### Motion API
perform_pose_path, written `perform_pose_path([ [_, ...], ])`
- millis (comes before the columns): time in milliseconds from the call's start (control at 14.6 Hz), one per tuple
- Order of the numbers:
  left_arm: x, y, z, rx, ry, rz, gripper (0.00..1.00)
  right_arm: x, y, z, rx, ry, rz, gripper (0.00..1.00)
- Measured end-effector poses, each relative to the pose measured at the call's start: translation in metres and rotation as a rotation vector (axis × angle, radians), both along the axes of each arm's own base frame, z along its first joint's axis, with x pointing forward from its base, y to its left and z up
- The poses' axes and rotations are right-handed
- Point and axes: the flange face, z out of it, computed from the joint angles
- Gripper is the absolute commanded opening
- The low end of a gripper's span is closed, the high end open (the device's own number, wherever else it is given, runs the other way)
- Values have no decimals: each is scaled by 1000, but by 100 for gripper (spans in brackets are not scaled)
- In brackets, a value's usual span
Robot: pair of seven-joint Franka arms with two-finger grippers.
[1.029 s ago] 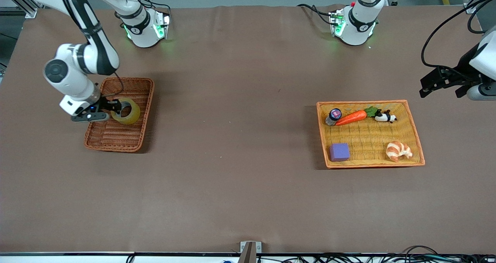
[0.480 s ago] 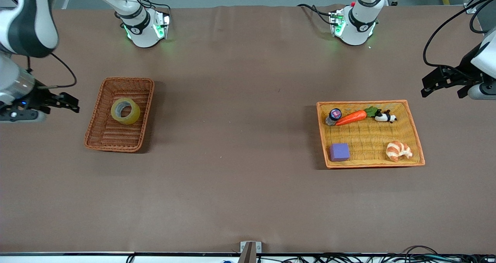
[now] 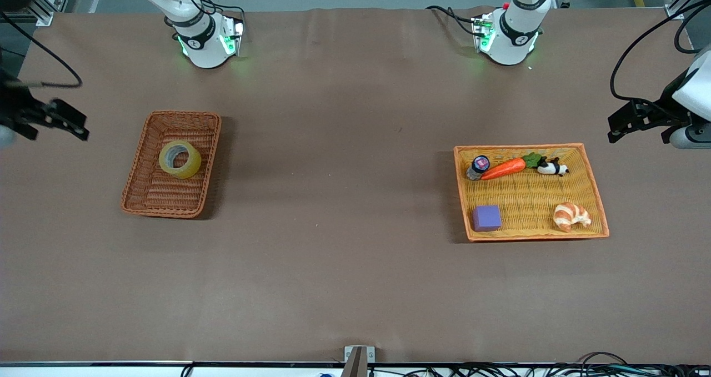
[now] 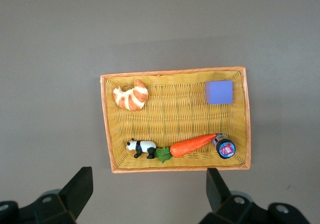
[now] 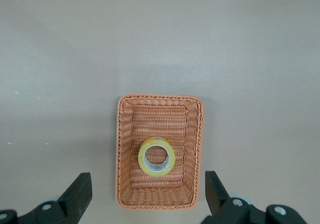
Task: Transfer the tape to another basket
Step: 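Open the right gripper and raise it away from the basket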
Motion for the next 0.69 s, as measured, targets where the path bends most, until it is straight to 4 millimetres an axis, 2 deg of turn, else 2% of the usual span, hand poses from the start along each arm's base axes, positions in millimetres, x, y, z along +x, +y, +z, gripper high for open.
perform_pose_path([
  [69, 0, 0, 0, 0, 0, 0, 100, -2, 0, 15, 8, -16, -3, 100],
  [206, 0, 0, 0, 0, 0, 0, 100, -6, -3, 27, 20, -12, -10, 100],
  [686, 0, -8, 4, -1, -8, -14, 100, 1, -4, 3, 19, 67, -15, 100],
])
